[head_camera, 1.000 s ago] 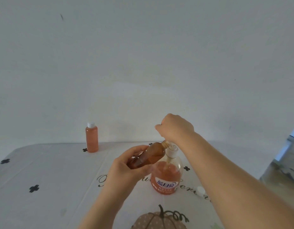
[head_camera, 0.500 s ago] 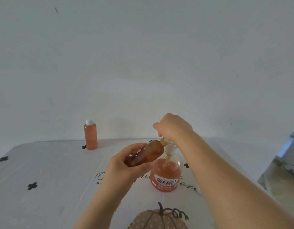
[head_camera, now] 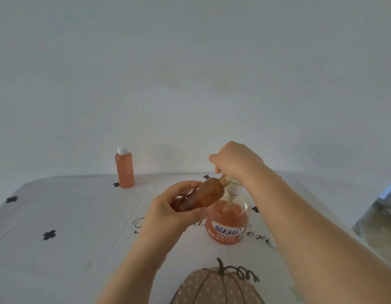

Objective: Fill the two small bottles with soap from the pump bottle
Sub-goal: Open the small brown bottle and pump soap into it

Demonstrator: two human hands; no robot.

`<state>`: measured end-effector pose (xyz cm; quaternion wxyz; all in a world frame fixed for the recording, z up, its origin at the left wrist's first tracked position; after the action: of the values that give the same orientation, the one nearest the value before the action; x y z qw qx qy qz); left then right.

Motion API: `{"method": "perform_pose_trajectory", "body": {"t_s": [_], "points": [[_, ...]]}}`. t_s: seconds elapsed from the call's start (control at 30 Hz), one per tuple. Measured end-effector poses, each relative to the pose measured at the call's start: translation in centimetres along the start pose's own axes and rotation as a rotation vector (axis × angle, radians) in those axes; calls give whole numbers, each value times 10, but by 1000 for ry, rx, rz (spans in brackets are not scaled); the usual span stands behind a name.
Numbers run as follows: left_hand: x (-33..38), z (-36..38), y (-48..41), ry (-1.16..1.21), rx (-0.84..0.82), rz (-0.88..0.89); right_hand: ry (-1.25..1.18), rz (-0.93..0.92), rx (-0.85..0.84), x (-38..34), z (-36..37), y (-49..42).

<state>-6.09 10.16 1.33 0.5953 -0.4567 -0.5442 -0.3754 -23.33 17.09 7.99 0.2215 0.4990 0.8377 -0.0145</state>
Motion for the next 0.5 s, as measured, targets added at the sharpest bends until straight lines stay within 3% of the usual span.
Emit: {"method": "perform_pose_trajectory", "body": {"t_s": [0.5], "points": [[8,4,4,41,21,19,72,-60,107,-7,-19,20]]}}
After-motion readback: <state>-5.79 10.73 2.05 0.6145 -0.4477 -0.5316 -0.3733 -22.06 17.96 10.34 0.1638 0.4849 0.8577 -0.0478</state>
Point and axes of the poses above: each hand's wrist, its own y-axis away from the middle knuckle, its own z-axis out of the palm, x = y × z, the point moved 3 cm from there along -y, towards the middle knuckle, and after that the axes turned 13 degrees about -x, right-handed, at the moved point
